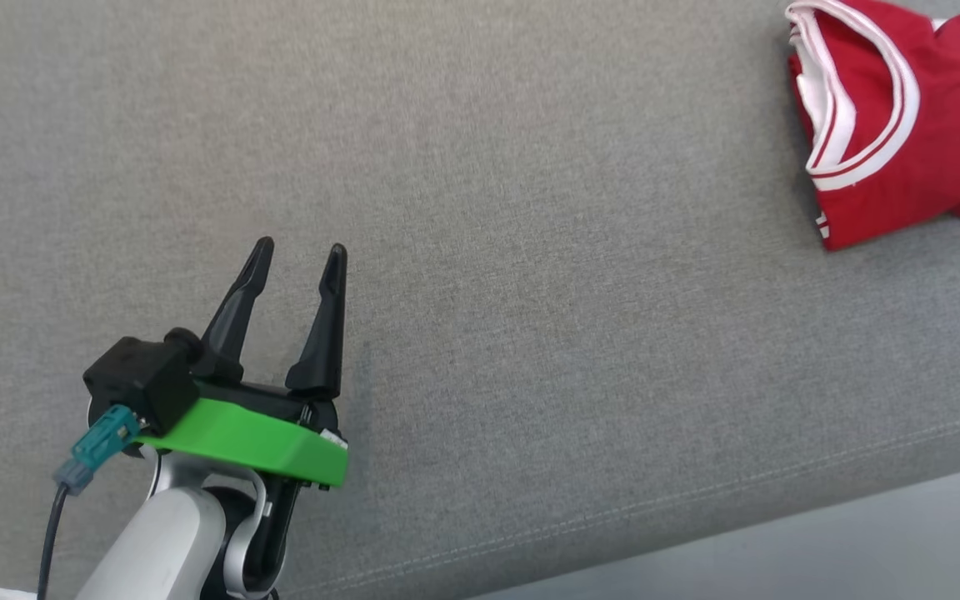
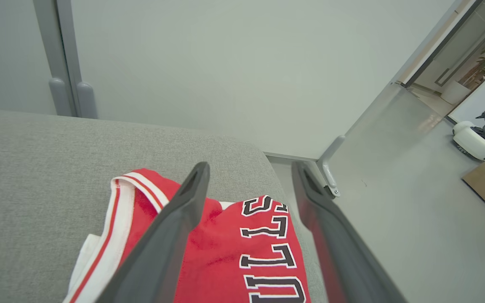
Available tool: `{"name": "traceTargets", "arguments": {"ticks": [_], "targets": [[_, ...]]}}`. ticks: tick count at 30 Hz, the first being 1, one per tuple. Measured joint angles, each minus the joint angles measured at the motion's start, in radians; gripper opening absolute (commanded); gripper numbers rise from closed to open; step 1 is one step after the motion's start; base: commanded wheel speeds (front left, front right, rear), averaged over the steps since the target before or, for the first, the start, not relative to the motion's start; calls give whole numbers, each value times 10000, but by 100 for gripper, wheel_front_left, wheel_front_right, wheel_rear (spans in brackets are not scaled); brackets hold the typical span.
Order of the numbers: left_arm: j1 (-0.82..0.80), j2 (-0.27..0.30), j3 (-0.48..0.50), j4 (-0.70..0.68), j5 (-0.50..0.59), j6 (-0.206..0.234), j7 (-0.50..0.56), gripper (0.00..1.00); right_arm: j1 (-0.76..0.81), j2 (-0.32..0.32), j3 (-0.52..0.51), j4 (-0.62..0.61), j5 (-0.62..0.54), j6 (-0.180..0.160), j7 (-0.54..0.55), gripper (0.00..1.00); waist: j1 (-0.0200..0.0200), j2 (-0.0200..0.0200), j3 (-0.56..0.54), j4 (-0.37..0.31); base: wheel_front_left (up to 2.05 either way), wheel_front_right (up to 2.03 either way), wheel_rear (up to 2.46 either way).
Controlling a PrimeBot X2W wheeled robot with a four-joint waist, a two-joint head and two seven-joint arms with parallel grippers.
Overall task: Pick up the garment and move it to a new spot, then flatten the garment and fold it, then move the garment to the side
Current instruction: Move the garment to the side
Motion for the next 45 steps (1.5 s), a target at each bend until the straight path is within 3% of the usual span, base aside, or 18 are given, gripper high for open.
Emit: {"name": "traceTargets", "arguments": {"ticks": [11, 22, 34, 45], "targets": [[6, -382, 725, 1737, -623, -56, -943, 100, 1610, -27, 1099, -2186, 1847, 0, 81, 100, -1, 0, -1749, 239, 0, 0, 0], [770, 456, 1168, 2694, -788, -6, -863, 100, 3711, 462, 389, -3998, 2075, -2, 512, 100, -1, 0, -3098, 891, 0, 0, 0], [1973, 853, 1492, 2575, -965, 351, -993, 100, 7068, 2255, -1935, -6985, 951, -6, 1009, 100, -1, 0, -3707, 1711, 0, 0, 0], [2707, 1051, 1302, 2293, -834, 552, -1028, 100, 9398, 3856, -2679, -9643, -240, -6, 1764, 100, -1, 0, -3768, 1815, 0, 0, 0]]}}
